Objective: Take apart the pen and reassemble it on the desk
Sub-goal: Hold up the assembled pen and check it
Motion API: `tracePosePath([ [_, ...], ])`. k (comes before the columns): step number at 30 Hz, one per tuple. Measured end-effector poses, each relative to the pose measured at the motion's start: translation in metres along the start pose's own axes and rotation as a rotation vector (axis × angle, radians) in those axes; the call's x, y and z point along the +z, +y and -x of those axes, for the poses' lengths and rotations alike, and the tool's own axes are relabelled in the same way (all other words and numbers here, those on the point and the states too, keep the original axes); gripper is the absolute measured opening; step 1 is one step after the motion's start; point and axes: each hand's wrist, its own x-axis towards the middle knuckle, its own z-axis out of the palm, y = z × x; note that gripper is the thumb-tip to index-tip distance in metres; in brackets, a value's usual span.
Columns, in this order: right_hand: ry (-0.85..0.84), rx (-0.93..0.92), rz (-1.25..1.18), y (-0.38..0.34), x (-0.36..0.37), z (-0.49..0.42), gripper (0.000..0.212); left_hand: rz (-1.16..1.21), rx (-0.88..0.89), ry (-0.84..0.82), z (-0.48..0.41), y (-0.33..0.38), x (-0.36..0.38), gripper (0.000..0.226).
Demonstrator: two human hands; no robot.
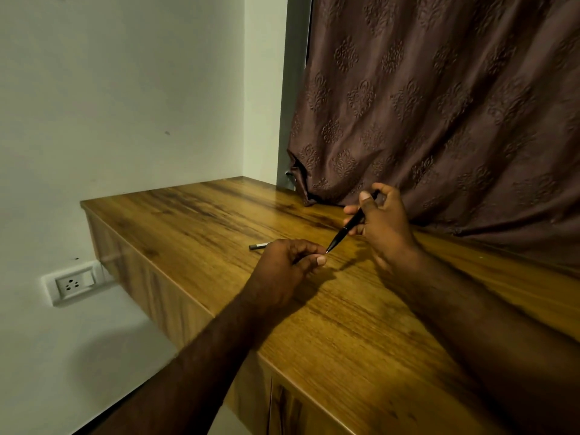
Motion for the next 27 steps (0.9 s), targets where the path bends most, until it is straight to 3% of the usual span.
tracePosePath([
  [4, -0.011, 0.008, -0.001, 0.0008, 0.0021, -0.0002, 0.034, -0.017, 0.017, 0.023, -0.0006, 0.0001, 0.0011, 0.021],
  [9, -0.014, 0.031, -0.031, 0.0005, 0.0017, -0.0024, 0.033, -0.127, 0.080, 0.024, -0.0025, -0.0003, -0.0022, 0.009],
  [16, -0.033, 0.049, -0.064, 0.0003, 0.0014, -0.0029, 0.047, -0.165, 0.099, 0.052, -0.0045, -0.0057, -0.0052, 0.014],
  [23, -0.109, 0.081, -0.096, -0.0041, 0.0021, 0.0027, 0.061, -0.115, 0.078, 0.096, -0.0060, -0.0057, -0.0045, 0.029],
  [27, -0.076, 0.082, -0.098, -0.0048, 0.0003, 0.0016, 0.063, -0.048, 0.045, 0.075, -0.0062, -0.0048, -0.0043, 0.022],
])
